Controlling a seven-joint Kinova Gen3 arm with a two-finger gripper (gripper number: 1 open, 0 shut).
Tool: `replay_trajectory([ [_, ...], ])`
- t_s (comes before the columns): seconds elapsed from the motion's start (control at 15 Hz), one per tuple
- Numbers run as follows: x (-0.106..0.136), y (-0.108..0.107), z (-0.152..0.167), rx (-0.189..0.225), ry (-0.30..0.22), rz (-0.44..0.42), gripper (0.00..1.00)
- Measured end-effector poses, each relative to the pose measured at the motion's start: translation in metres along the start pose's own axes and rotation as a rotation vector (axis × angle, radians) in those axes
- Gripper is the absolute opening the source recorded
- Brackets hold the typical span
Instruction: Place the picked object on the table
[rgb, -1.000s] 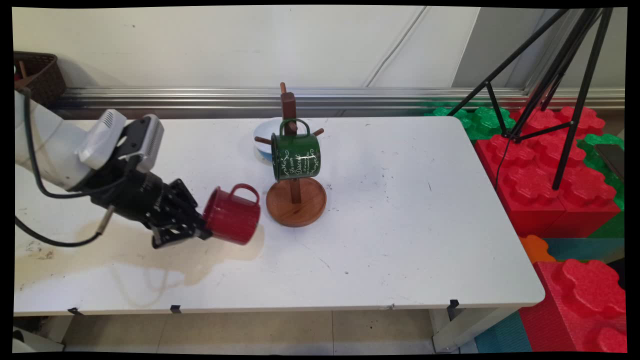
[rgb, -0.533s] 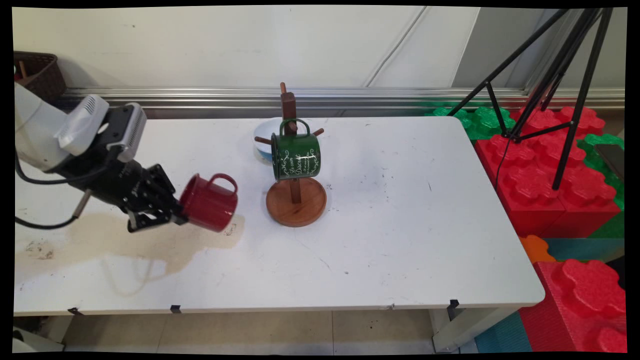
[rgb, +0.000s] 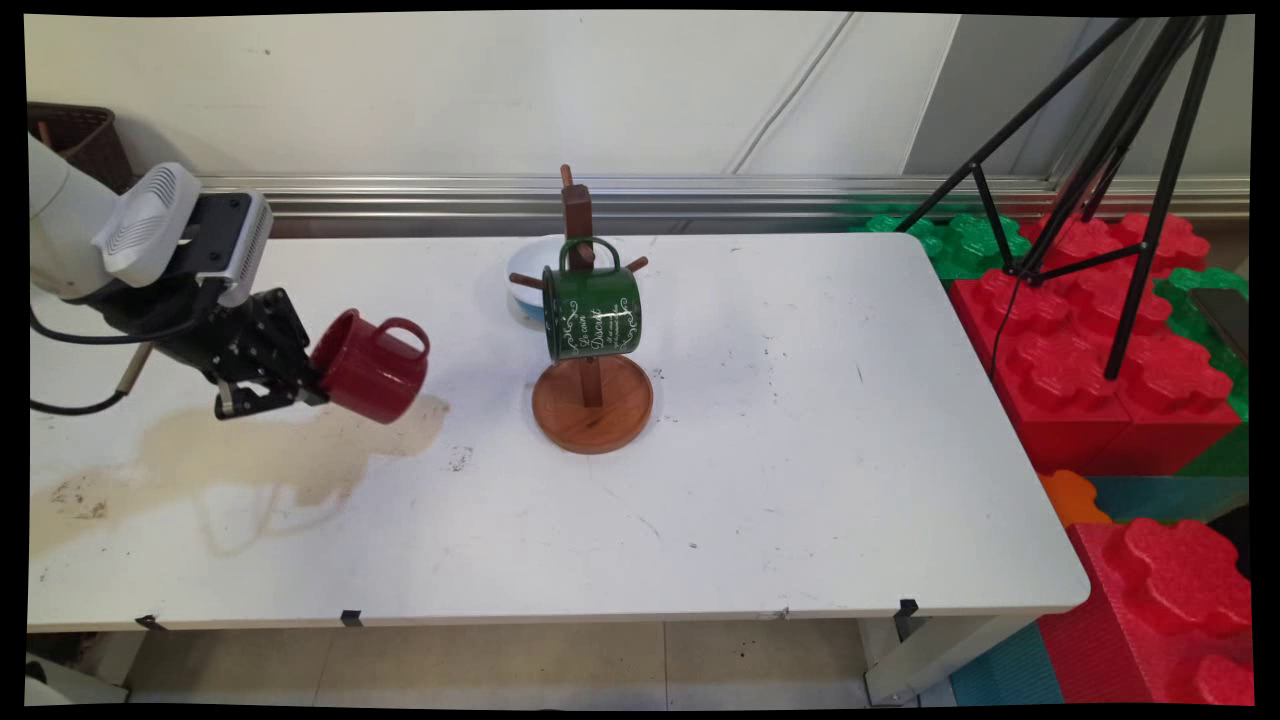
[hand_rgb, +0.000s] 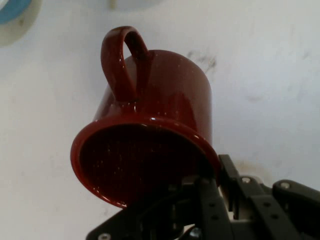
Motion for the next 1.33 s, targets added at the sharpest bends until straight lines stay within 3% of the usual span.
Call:
replay_trajectory([
  [0.27,-0.007,-0.012,0.006,0.038,-0.076,0.044,0.00],
  [0.67,-0.016,-0.028,0.022,0.065,-0.138,0.076,0.00],
  [1.33,-0.019,-0.042,0.058,0.073,-0.174,0.093,0.00],
])
